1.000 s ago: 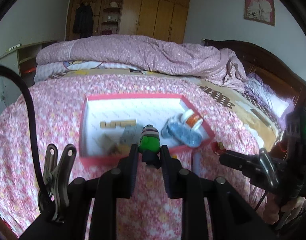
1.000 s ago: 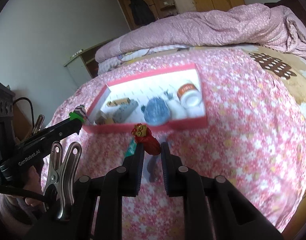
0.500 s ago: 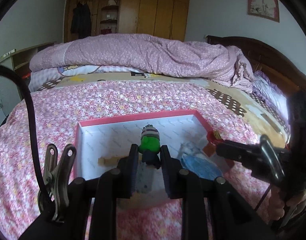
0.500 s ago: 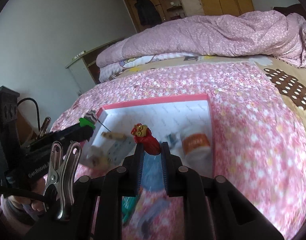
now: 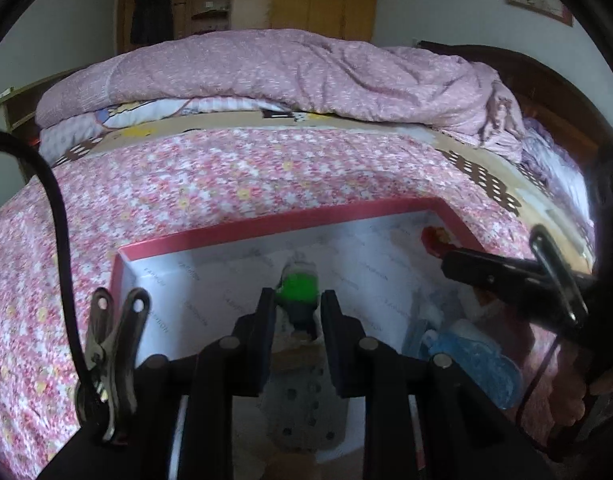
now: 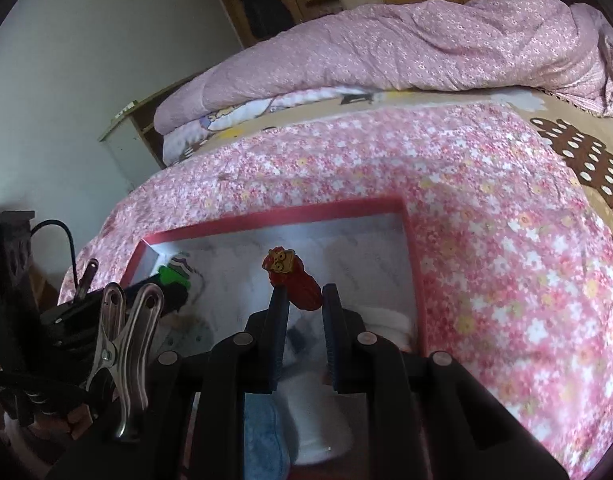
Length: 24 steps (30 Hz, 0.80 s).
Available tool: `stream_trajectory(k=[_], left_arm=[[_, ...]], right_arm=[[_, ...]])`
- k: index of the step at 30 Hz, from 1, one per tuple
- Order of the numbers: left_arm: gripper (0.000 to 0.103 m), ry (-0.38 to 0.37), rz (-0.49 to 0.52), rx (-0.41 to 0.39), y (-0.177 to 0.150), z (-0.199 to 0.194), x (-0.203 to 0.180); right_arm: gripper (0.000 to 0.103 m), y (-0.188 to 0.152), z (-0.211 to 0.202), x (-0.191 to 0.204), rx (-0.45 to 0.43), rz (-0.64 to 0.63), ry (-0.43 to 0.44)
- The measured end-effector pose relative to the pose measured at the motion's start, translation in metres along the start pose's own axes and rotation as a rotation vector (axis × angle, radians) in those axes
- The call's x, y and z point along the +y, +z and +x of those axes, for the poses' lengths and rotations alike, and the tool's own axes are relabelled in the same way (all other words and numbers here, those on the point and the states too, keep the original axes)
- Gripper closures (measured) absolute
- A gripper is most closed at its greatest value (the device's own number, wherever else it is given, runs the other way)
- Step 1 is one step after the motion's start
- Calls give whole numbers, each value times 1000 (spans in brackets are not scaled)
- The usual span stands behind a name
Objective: Organize rigid objects
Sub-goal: 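Carry both figures over the tray and open both tools to drop them, then reach the right tool to the grey plastic hook and grasp it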
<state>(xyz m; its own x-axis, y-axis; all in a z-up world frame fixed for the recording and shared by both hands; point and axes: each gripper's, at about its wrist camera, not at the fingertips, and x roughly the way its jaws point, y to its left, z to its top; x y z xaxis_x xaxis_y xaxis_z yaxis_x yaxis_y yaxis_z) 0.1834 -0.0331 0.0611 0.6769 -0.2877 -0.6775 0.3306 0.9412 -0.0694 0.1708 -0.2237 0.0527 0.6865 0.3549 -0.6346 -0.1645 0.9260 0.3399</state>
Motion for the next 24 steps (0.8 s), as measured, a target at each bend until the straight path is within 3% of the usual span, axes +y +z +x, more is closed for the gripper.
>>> stream_trajectory(k=[1, 3, 4, 13, 24], left_arm=[[78, 3, 10, -6, 0, -1, -3], [63, 18, 30, -15, 0, -3, -9], [61, 28, 33, -18, 0, -5, -11], [60, 74, -12, 6, -2, -23, -22], [60, 132, -47, 9, -26, -67, -26]], right_arm=[[85, 0, 1, 0, -2, 3, 4], [82, 0, 1, 1, -2, 2, 8], [79, -1, 0, 2, -4, -1, 4], [61, -11, -23, 5, -25, -30, 24], [61, -44, -60, 9, -28, -3, 61]])
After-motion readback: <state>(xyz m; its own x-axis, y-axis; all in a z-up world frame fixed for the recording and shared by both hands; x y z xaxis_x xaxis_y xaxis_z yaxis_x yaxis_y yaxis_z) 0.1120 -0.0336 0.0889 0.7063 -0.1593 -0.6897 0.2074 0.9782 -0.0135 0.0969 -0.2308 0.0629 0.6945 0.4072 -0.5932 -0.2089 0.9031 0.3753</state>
